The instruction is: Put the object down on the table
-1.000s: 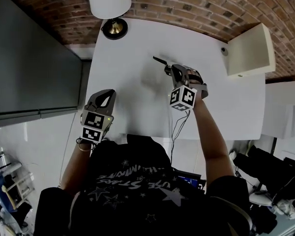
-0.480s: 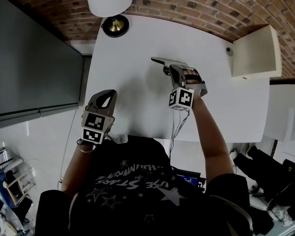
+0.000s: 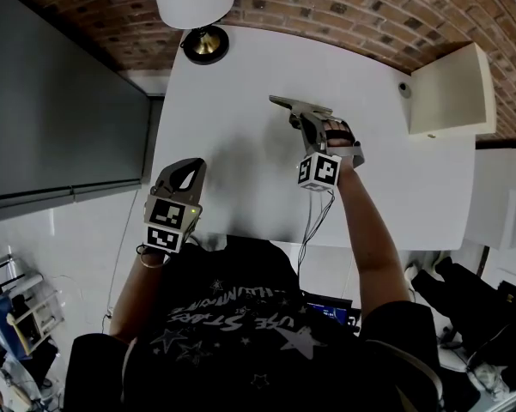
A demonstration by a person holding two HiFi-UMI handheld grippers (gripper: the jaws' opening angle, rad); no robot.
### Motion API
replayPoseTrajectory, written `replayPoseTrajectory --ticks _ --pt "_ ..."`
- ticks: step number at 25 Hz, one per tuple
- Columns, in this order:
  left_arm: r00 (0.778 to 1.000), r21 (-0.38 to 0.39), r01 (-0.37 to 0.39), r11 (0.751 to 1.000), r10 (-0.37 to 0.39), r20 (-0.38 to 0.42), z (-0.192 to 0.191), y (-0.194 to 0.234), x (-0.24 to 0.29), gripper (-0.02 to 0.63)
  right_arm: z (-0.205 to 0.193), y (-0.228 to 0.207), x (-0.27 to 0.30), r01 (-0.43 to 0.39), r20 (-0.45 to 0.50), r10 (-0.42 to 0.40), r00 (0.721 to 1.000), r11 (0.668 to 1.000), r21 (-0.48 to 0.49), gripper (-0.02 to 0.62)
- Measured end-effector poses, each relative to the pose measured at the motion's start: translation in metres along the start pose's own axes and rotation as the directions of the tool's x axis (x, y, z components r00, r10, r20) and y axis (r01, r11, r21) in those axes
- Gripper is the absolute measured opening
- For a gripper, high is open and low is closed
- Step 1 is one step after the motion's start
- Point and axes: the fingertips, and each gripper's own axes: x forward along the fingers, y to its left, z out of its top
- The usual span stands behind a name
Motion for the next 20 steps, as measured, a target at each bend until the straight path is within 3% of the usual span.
replayPoseTrajectory --ticks 8,10,14,20 --pt "1.000 -0.014 -0.012 1.000 0.012 0.013 0.001 -0.002 -0.004 0.021 -0.001 0.007 -0.001 0.019 -0.001 -0.019 1.000 1.000 -0.001 0.029" --pt "1.000 -0.015 -0.014 1.000 0.014 0.019 0.002 -0.001 -0.006 0.021 0.000 0.009 -0.003 0.008 -0.007 -0.008 1.000 1.000 0.009 0.067" --pt "0.999 -0.018 -0.016 1.000 0.016 0.039 0.006 0.003 -0.012 0.021 0.000 0.008 -0.011 0.004 -0.026 -0.003 1.000 0.999 0.046 0.126" --pt "0.997 -0.022 0.009 1.000 -0.007 0.078 0.012 0.006 -0.022 0.021 0.006 -0.001 -0.042 0.063 -0.057 -0.055 0.997 0.986 0.153 0.138"
